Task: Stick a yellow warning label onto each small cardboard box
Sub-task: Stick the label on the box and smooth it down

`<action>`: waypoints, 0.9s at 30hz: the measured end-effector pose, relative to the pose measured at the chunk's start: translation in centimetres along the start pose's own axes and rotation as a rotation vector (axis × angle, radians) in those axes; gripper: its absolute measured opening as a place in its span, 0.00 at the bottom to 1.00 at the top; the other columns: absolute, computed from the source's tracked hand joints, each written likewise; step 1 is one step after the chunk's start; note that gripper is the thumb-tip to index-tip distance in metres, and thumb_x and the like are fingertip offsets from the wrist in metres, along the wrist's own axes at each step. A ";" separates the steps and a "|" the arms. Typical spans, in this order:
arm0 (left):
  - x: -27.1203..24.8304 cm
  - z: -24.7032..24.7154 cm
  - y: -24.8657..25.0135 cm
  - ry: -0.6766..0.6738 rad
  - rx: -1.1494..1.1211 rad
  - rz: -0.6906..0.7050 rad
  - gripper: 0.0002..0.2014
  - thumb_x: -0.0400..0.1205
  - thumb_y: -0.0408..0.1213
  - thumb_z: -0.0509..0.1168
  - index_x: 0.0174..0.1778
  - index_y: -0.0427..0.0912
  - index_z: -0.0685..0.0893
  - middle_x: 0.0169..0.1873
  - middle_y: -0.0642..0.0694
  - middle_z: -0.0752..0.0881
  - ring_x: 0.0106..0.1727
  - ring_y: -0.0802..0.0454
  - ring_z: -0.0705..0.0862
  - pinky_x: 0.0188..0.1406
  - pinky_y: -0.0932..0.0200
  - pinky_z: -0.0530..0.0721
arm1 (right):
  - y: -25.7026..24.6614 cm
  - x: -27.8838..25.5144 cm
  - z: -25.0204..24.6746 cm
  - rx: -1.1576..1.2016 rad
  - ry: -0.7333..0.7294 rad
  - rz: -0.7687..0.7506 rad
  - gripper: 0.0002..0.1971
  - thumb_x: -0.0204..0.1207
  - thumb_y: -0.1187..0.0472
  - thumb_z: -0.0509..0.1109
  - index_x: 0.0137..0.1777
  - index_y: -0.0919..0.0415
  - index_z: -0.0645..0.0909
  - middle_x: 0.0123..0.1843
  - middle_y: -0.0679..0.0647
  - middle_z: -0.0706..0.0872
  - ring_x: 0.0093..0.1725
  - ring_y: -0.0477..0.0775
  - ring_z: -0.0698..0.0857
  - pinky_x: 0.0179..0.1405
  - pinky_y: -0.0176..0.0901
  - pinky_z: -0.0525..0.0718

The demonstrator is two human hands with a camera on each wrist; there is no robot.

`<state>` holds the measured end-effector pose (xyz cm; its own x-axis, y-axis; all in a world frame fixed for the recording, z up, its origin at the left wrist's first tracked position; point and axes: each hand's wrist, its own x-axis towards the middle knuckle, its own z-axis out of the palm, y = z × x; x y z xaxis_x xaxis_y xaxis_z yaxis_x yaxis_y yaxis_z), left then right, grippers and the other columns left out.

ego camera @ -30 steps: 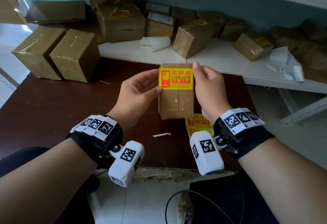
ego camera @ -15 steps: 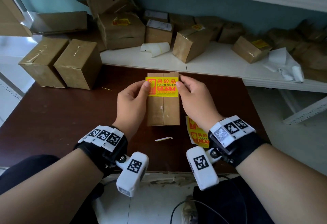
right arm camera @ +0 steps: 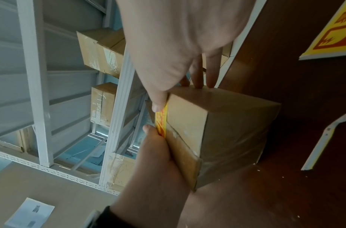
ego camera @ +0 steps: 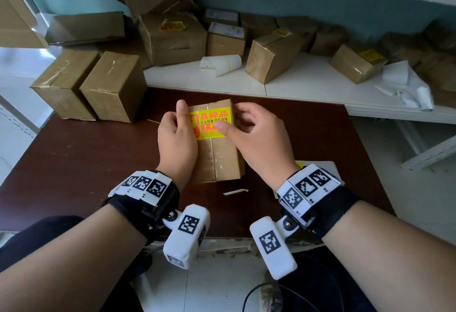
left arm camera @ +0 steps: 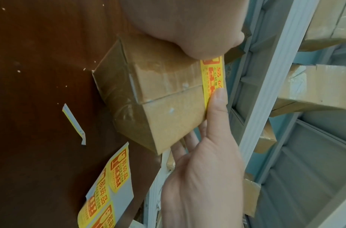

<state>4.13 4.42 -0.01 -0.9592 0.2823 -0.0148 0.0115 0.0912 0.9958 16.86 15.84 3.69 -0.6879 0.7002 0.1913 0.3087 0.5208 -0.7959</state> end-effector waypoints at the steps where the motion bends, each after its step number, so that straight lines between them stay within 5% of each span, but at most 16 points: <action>1: -0.1 0.0 0.1 0.002 -0.019 -0.021 0.33 0.92 0.67 0.55 0.49 0.36 0.83 0.49 0.34 0.90 0.51 0.39 0.89 0.63 0.29 0.88 | 0.0 0.1 0.1 -0.001 0.000 -0.001 0.30 0.76 0.31 0.81 0.73 0.45 0.89 0.68 0.44 0.95 0.68 0.43 0.92 0.66 0.57 0.92; 4: -0.5 0.2 0.9 0.012 -0.003 -0.054 0.27 0.97 0.60 0.52 0.46 0.43 0.81 0.45 0.45 0.86 0.47 0.50 0.83 0.60 0.39 0.83 | -0.1 0.4 0.5 0.016 0.007 0.026 0.25 0.84 0.35 0.72 0.74 0.47 0.89 0.67 0.44 0.96 0.67 0.44 0.93 0.66 0.59 0.92; 7: -1.1 0.5 1.4 -0.062 -0.076 -0.139 0.32 0.95 0.67 0.44 0.54 0.50 0.87 0.52 0.54 0.90 0.58 0.55 0.89 0.67 0.50 0.82 | -0.4 0.7 0.7 0.034 0.023 0.031 0.24 0.90 0.39 0.67 0.77 0.51 0.89 0.67 0.45 0.96 0.67 0.46 0.93 0.69 0.58 0.90; 10: -0.8 1.0 -0.5 -0.191 -0.175 -0.208 0.48 0.78 0.89 0.46 0.67 0.55 0.91 0.66 0.48 0.93 0.71 0.48 0.91 0.80 0.38 0.82 | -0.9 0.4 0.8 0.121 -0.010 0.047 0.30 0.86 0.39 0.76 0.83 0.54 0.85 0.75 0.49 0.92 0.75 0.44 0.89 0.78 0.50 0.86; 12: -0.5 1.3 -2.1 -0.223 -0.237 -0.210 0.53 0.73 0.92 0.54 0.75 0.50 0.87 0.71 0.42 0.91 0.73 0.41 0.91 0.79 0.30 0.83 | -1.2 0.1 0.8 0.096 -0.045 0.028 0.36 0.80 0.38 0.83 0.84 0.52 0.83 0.78 0.47 0.90 0.77 0.42 0.86 0.78 0.44 0.84; 15: -1.1 1.3 -0.8 -0.193 -0.288 -0.210 0.53 0.73 0.89 0.59 0.77 0.46 0.82 0.71 0.39 0.90 0.71 0.41 0.92 0.76 0.31 0.87 | -1.0 0.0 0.9 0.043 -0.046 -0.006 0.33 0.79 0.43 0.85 0.82 0.50 0.84 0.75 0.43 0.91 0.70 0.37 0.86 0.75 0.41 0.84; 18: -1.4 1.2 0.1 -0.162 -0.356 -0.299 0.44 0.71 0.85 0.61 0.70 0.53 0.83 0.69 0.42 0.91 0.70 0.43 0.93 0.75 0.31 0.88 | -0.6 0.4 1.2 0.083 0.002 -0.013 0.24 0.86 0.45 0.78 0.79 0.52 0.87 0.71 0.43 0.93 0.68 0.41 0.90 0.74 0.51 0.89; 23: -1.6 1.2 0.3 -0.145 -0.240 -0.238 0.31 0.92 0.71 0.52 0.62 0.49 0.89 0.60 0.44 0.96 0.64 0.45 0.95 0.75 0.38 0.89 | -0.5 0.3 0.9 0.054 0.017 0.028 0.22 0.93 0.46 0.69 0.82 0.53 0.84 0.73 0.46 0.92 0.73 0.46 0.88 0.74 0.53 0.87; 25: -1.9 1.3 0.1 -0.140 -0.221 -0.168 0.29 0.97 0.63 0.51 0.64 0.44 0.89 0.58 0.43 0.96 0.60 0.49 0.95 0.68 0.45 0.92 | -0.7 0.1 0.6 0.060 -0.011 0.059 0.23 0.93 0.43 0.68 0.83 0.52 0.80 0.73 0.47 0.90 0.72 0.50 0.88 0.67 0.47 0.90; 27: -2.0 1.4 -0.1 -0.141 -0.203 -0.076 0.28 0.98 0.57 0.51 0.71 0.40 0.88 0.56 0.43 0.95 0.54 0.56 0.95 0.59 0.53 0.92 | -0.9 -0.3 0.5 0.100 -0.074 0.125 0.31 0.90 0.39 0.71 0.88 0.51 0.72 0.72 0.46 0.86 0.65 0.46 0.89 0.47 0.28 0.88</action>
<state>6.46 5.20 -0.19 -0.9061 0.4137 -0.0887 -0.1298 -0.0723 0.9889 16.45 14.95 4.12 -0.6962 0.7162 0.0475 0.3302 0.3784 -0.8648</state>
